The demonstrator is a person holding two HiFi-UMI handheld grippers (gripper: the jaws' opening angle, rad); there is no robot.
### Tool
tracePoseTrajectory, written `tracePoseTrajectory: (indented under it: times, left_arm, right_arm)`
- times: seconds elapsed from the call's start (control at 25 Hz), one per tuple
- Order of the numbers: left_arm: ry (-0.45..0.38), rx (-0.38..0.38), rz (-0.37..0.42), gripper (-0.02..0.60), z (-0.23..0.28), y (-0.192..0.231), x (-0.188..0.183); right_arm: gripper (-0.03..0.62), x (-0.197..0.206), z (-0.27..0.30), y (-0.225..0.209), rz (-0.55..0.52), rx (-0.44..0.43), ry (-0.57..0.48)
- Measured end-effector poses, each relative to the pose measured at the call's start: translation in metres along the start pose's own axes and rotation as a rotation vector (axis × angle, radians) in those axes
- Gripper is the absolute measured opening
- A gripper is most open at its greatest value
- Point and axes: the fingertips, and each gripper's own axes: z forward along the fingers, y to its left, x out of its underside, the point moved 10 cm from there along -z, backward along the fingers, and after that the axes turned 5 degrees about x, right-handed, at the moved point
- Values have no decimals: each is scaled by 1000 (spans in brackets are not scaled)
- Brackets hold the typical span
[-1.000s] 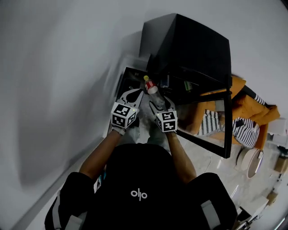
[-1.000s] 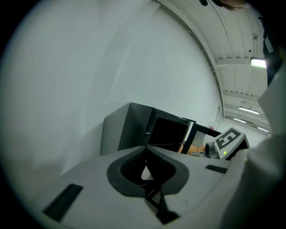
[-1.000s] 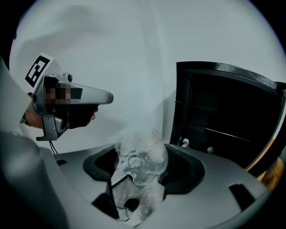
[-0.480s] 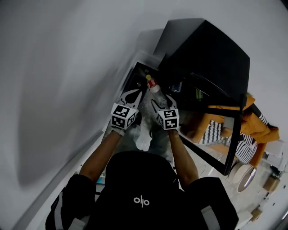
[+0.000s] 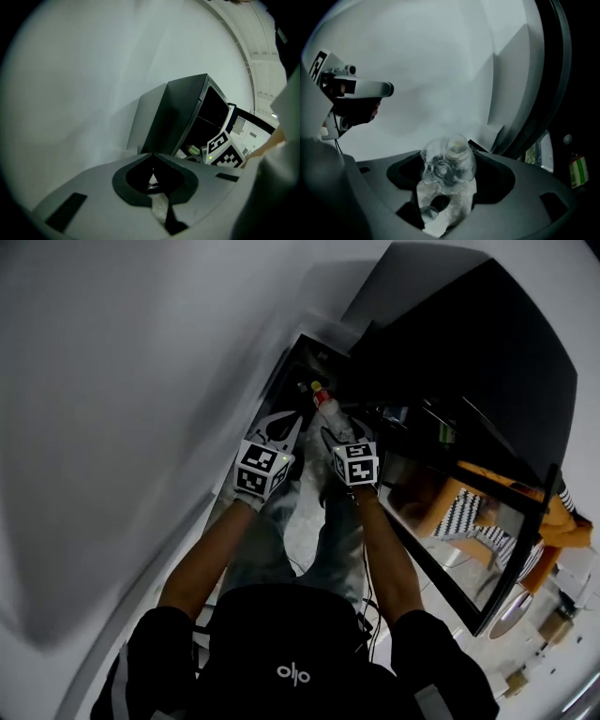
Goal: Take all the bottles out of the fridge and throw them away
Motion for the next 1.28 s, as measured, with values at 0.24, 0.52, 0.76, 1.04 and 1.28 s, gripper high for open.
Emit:
tracePoseTrajectory:
  times: [0.24,0.52,0.76,1.04,1.28]
  left_arm:
    - [60,-11,3,5,21,20,37]
    - [79,-23,-21,6,28,29,58]
    - [62,-42,-39,6,20,34,57]
    - [50,-70,-59,6,9,40,55]
    - [43,-79,-66,6,-4,37,51]
  right_arm:
    - [316,38,74,-5,3,-43,99]
    - [316,60,124,0,1,-70,198]
    - [316,45,134,12,-21,-92,158]
    - [336,46,134,23,-59,-113,153]
    - [334,51,99,23,-52,-95,148]
